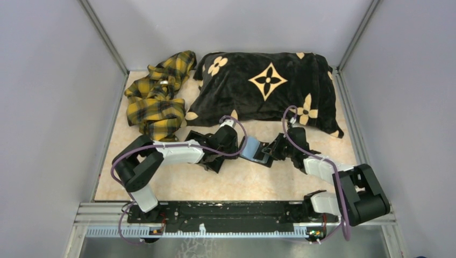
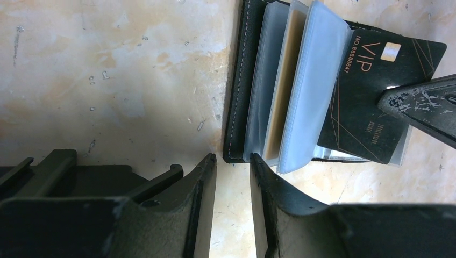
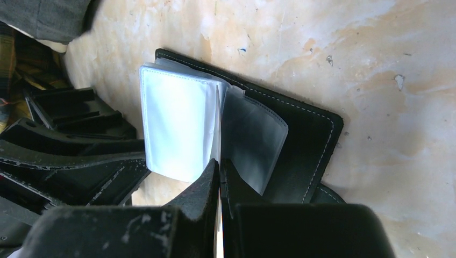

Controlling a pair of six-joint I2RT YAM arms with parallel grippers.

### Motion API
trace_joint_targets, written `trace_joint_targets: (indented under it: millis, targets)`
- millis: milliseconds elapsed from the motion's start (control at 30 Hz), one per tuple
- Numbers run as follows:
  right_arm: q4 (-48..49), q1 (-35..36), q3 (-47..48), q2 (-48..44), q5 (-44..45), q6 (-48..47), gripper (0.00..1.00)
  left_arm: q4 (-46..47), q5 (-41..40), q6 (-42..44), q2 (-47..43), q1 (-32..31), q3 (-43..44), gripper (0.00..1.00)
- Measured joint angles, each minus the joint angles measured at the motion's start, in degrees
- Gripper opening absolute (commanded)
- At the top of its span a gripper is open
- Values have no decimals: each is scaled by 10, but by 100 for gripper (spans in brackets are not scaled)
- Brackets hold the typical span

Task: Put the credit cards into the card holder
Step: Insert the credit card into the card holder.

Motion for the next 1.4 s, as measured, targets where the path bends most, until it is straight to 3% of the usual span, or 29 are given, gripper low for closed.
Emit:
trace_joint_targets:
  millis: [500,1100,1400]
  targets:
    - [94,-4,-28,26,-59,25,0,1,-7,5,6,-3,6,37]
    - [192,-15,-60,74,-69,36,0,-19,-34,9,10,-9,19,37]
    - [196,-15,-59,79,-58,35,0,-37,-50,9,14,-9,28,35]
